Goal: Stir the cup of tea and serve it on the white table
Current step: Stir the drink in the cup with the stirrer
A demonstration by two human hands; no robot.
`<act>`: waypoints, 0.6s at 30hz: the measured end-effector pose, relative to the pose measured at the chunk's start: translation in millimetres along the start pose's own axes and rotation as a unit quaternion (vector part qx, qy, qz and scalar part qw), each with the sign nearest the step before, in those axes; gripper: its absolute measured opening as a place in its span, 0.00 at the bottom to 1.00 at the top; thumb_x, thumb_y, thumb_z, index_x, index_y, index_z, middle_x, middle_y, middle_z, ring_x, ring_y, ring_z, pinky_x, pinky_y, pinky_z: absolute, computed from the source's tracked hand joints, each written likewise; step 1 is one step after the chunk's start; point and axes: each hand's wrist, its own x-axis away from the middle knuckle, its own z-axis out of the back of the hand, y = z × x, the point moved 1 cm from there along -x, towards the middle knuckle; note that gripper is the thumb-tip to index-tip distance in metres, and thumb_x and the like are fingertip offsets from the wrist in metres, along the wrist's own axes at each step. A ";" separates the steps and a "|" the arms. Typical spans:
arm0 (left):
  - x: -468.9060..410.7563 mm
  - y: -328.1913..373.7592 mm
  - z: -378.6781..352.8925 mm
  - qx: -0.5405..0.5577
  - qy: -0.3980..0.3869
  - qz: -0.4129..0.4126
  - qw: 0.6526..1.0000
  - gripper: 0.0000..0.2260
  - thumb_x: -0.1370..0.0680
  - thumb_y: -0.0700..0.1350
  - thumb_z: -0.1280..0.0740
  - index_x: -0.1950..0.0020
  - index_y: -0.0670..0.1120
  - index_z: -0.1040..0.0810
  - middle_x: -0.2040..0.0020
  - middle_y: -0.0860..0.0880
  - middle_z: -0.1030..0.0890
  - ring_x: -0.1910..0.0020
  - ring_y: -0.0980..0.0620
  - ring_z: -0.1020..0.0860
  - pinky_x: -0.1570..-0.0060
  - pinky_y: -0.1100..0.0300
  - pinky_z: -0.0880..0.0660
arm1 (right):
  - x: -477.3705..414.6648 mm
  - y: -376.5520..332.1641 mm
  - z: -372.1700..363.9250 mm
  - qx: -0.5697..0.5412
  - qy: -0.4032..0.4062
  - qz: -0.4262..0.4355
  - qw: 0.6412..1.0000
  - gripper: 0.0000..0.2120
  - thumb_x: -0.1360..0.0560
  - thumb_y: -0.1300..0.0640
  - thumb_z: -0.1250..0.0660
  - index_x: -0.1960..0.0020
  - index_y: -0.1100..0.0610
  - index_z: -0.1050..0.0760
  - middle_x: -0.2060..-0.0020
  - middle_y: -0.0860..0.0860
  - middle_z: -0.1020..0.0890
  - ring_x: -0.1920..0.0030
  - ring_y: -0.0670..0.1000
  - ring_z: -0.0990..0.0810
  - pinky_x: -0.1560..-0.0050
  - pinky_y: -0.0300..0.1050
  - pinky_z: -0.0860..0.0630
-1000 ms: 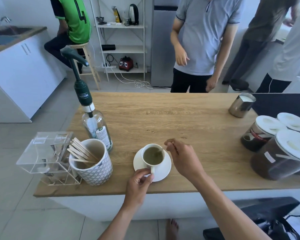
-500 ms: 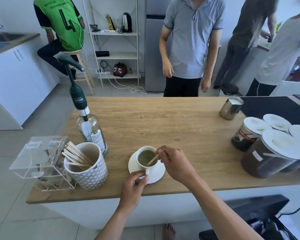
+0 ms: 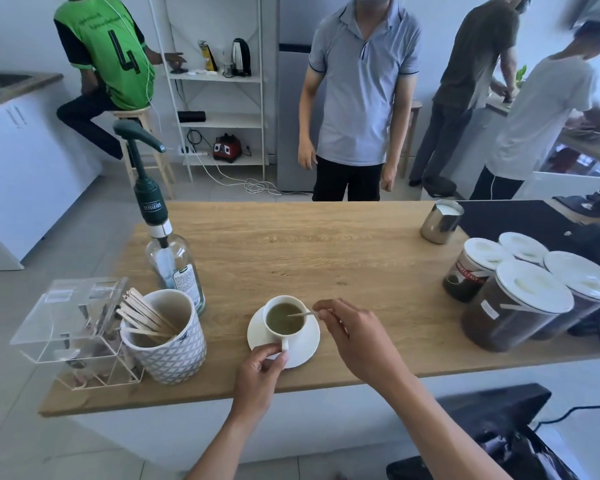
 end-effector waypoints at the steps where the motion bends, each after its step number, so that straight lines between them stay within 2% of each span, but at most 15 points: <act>1: -0.2 0.9 -0.1 -0.005 0.001 -0.001 1.000 0.04 0.24 0.44 0.27 0.53 0.54 0.14 0.55 0.48 0.16 0.63 0.60 0.22 0.58 0.61 0.26 | 1.2 -0.9 0.1 0.004 -0.009 0.005 1.000 0.10 0.19 0.52 0.40 0.44 0.49 0.21 0.51 0.41 0.17 0.55 0.44 0.20 0.55 0.44 0.24; 5: 1.8 5.6 -0.5 -0.018 0.004 0.004 1.000 0.04 0.23 0.45 0.28 0.52 0.53 0.15 0.53 0.49 0.16 0.61 0.55 0.23 0.58 0.60 0.26 | 3.3 -1.2 -1.0 0.019 -0.028 0.004 0.999 0.11 0.19 0.51 0.40 0.43 0.48 0.21 0.49 0.41 0.17 0.51 0.45 0.19 0.52 0.45 0.23; 9: 4.5 6.8 -2.8 -0.028 0.014 0.009 0.999 0.04 0.23 0.46 0.28 0.51 0.53 0.15 0.52 0.50 0.16 0.62 0.56 0.22 0.60 0.61 0.26 | 5.0 -0.1 -1.9 0.041 -0.044 0.010 0.998 0.11 0.19 0.50 0.41 0.43 0.47 0.21 0.49 0.40 0.17 0.51 0.45 0.19 0.53 0.47 0.22; 13: 8.3 9.2 -3.8 -0.035 0.033 0.023 0.999 0.03 0.24 0.49 0.28 0.50 0.54 0.17 0.58 0.53 0.18 0.62 0.55 0.24 0.60 0.60 0.27 | 6.6 3.2 -0.5 0.030 -0.035 0.012 0.999 0.11 0.19 0.49 0.42 0.42 0.47 0.22 0.49 0.40 0.17 0.52 0.45 0.19 0.54 0.47 0.23; 18: 15.4 12.5 -0.5 -0.057 0.058 0.032 0.996 0.05 0.24 0.52 0.28 0.50 0.53 0.18 0.54 0.54 0.16 0.55 0.52 0.19 0.56 0.54 0.23 | 8.8 6.8 5.4 0.003 -0.029 0.004 1.000 0.11 0.19 0.51 0.41 0.43 0.48 0.21 0.50 0.42 0.16 0.52 0.47 0.19 0.53 0.47 0.23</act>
